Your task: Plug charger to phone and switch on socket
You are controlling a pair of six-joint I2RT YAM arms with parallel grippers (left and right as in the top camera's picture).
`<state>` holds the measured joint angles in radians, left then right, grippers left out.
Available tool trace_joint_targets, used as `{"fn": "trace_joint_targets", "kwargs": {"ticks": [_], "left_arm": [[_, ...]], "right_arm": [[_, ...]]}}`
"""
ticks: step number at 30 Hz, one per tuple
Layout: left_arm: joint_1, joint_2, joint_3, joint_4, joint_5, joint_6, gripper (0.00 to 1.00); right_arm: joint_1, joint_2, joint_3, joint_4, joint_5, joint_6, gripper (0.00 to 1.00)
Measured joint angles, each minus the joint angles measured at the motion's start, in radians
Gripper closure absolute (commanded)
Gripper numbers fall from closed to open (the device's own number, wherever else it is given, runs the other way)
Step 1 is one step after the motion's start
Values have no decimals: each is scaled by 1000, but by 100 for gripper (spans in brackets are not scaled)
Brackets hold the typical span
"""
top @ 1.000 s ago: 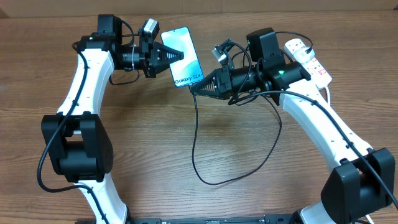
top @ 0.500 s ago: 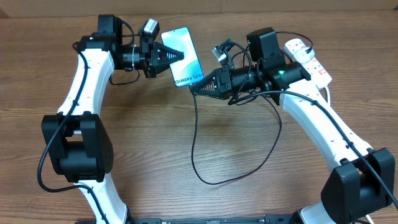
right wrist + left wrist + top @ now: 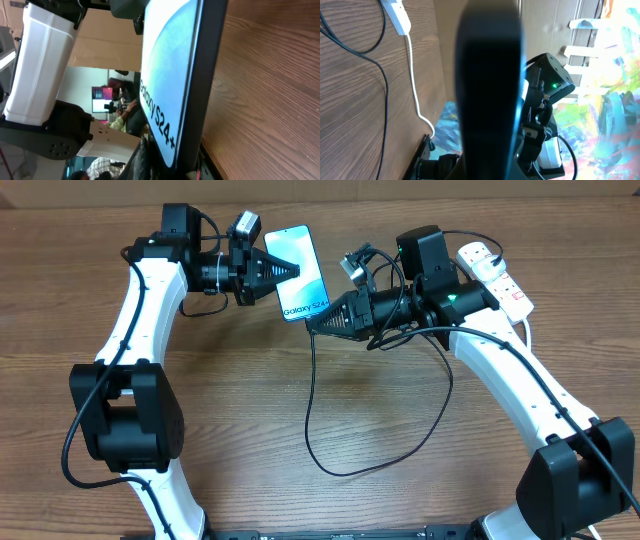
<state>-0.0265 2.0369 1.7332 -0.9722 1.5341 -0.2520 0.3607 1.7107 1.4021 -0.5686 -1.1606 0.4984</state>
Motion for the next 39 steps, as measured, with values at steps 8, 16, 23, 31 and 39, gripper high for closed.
{"fn": "trace_joint_targets", "kwargs": {"ticks": [8, 16, 23, 31, 39], "left_arm": [[0, 0, 0, 13, 0, 0, 96], [2, 0, 0, 28, -23, 16, 96], [27, 0, 0, 27, -161, 13, 96], [15, 2, 0, 46, -392, 7, 96], [-74, 131, 0, 112, -476, 7, 96]], "right_arm": [[0, 0, 0, 5, 1, 2, 83], [-6, 2, 0, 19, 47, 11, 22], [-8, 2, 0, -28, 101, -1, 4], [-8, 2, 0, -231, 378, -4, 2], [-8, 2, 0, -296, 506, -42, 0]]}}
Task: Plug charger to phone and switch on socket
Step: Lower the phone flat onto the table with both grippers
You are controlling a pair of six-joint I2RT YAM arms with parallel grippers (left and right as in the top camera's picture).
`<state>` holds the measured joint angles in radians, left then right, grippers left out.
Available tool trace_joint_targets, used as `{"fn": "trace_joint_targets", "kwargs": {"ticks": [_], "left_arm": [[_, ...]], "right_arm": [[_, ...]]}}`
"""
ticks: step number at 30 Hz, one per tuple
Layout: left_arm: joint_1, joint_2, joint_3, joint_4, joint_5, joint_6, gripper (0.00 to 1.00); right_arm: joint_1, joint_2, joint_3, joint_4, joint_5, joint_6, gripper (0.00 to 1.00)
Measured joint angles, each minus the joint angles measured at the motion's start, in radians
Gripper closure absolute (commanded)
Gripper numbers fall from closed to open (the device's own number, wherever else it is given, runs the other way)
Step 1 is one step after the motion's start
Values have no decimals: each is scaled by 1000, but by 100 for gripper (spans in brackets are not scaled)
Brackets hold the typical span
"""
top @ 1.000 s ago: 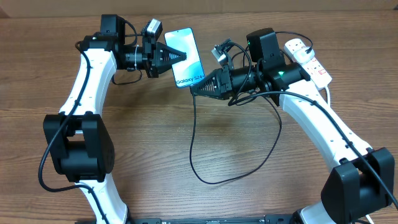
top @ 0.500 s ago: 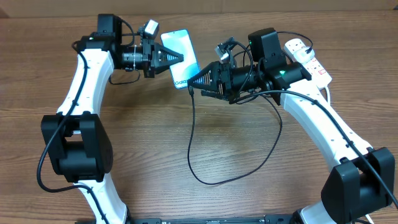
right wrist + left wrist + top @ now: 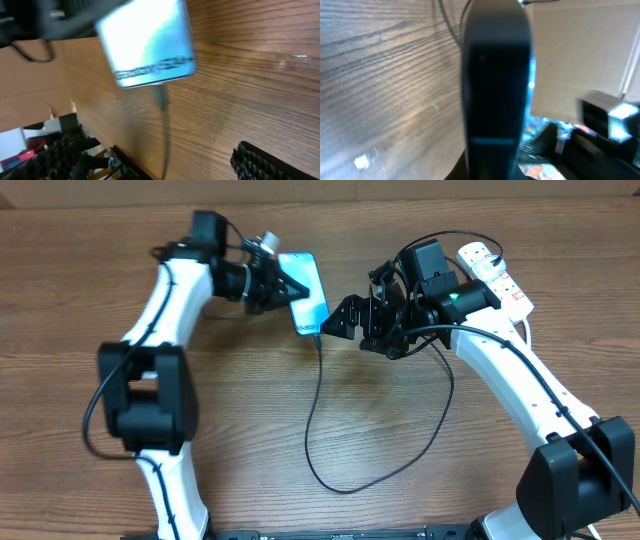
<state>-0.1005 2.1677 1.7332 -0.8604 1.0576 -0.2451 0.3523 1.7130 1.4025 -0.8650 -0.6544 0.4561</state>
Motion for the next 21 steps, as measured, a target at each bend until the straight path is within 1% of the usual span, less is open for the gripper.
{"fn": "trace_joint_targets", "kwargs": {"ticks": [5, 8, 16, 21], "left_arm": [[-44, 122, 0, 48, -16, -13, 96], [-55, 159, -1, 68, -27, -16, 96], [-55, 169, -2, 92, -87, -19, 96], [-58, 169, -2, 63, -140, -23, 96]], "right_arm": [[0, 0, 0, -35, 32, -8, 0], [0, 0, 0, -55, 56, -10, 0], [0, 0, 0, -59, 82, -12, 0], [0, 0, 0, -59, 83, -11, 0]]}}
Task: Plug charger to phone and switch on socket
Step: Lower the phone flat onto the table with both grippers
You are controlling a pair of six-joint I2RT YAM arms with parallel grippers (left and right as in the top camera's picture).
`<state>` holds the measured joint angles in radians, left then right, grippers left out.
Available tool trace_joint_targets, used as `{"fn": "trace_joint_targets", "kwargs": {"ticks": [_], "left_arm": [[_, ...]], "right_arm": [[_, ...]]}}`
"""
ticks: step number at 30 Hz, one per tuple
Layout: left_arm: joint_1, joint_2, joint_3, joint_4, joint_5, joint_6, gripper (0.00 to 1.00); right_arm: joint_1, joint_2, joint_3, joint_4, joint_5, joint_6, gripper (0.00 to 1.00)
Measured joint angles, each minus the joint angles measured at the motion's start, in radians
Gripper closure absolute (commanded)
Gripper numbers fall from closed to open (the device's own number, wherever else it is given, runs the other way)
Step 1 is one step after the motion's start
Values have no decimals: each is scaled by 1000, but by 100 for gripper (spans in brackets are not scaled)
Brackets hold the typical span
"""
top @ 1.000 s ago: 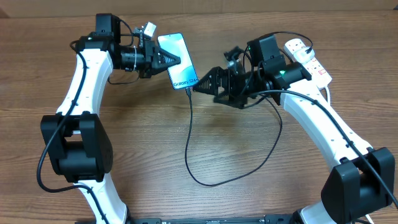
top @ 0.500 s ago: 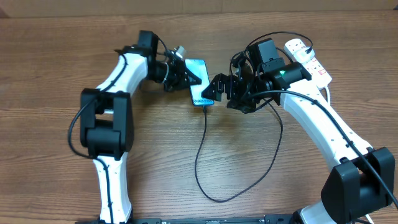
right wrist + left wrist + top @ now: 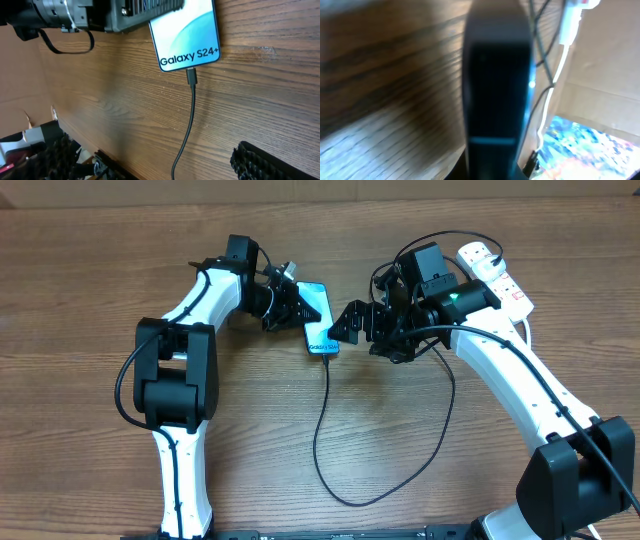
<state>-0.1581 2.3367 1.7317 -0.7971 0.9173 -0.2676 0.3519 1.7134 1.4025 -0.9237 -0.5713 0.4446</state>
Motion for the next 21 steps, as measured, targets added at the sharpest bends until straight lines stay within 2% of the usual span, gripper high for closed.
{"fn": "trace_joint_targets", "kwargs": {"ticks": [6, 21], "left_arm": [[-21, 0, 0, -9, -69, -4, 95], [-30, 0, 0, -7, -111, -13, 92]], "right_arm": [[0, 0, 0, -3, 1, 0, 0], [0, 0, 0, -6, 2, -1, 0]]}}
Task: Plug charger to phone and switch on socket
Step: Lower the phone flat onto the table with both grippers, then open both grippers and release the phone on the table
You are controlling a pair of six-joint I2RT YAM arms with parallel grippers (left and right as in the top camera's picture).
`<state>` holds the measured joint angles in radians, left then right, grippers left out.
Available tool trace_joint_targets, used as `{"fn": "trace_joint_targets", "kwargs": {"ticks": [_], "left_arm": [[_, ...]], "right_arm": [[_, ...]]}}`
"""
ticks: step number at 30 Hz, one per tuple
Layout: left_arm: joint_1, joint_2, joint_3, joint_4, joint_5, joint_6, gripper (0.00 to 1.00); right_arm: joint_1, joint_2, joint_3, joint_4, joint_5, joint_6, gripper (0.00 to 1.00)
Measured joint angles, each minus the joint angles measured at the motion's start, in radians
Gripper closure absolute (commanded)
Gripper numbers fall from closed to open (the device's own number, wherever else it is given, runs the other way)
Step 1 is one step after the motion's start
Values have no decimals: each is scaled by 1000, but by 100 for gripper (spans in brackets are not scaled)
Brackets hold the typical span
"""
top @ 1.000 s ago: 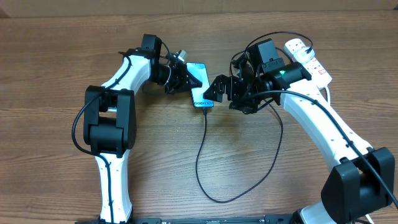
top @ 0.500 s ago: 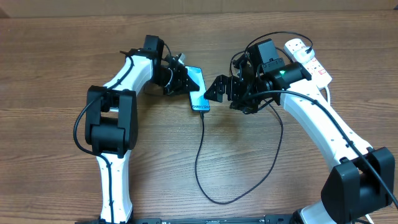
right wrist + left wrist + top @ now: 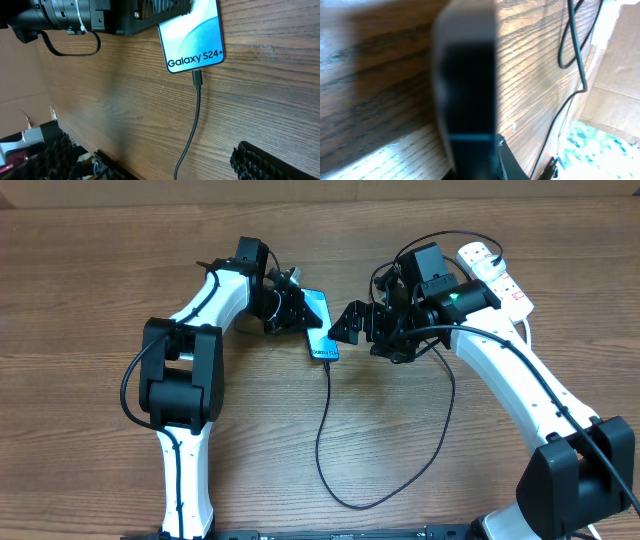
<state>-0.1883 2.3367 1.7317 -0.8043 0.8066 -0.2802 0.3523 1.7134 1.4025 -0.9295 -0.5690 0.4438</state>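
Observation:
The phone, screen up and reading Galaxy S24+, lies flat at or just over the wooden table. My left gripper is shut on its upper end; in the left wrist view the phone shows only as a dark edge. The black charger plug sits in the phone's bottom port, and its cable loops over the table. My right gripper stands open just right of the phone, holding nothing, with its fingers wide apart. The white socket strip lies at the far right; its switch state is unreadable.
The black cable runs from the phone toward the table's near side, then curves back up toward the right arm. The right arm's own wiring hangs by its wrist. The table's back edge lies just beyond the strip.
The phone, still held by my left gripper, has shifted slightly right and sits lower against the wood. My right gripper stays open in nearly the same place.
At first both grippers met at the phone, held up over the table, with my right gripper at its bottom edge. Then the right gripper was back and open, the cable hanging from the phone. The left gripper has since brought the plugged phone down to the table.

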Motion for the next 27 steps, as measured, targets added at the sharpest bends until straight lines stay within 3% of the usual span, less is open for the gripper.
{"fn": "trace_joint_targets", "kwargs": {"ticks": [6, 13, 27], "left_arm": [[0, 0, 0, -8, -28, -2, 87], [0, 0, 0, -25, -84, -2, 75], [0, -5, 8, -89, -156, 7, 66]], "right_arm": [[0, 0, 0, -1, 0, 0, 0], [0, 0, 0, -7, 0, 1, 0], [0, 0, 0, -19, 11, 1, 0]]}}
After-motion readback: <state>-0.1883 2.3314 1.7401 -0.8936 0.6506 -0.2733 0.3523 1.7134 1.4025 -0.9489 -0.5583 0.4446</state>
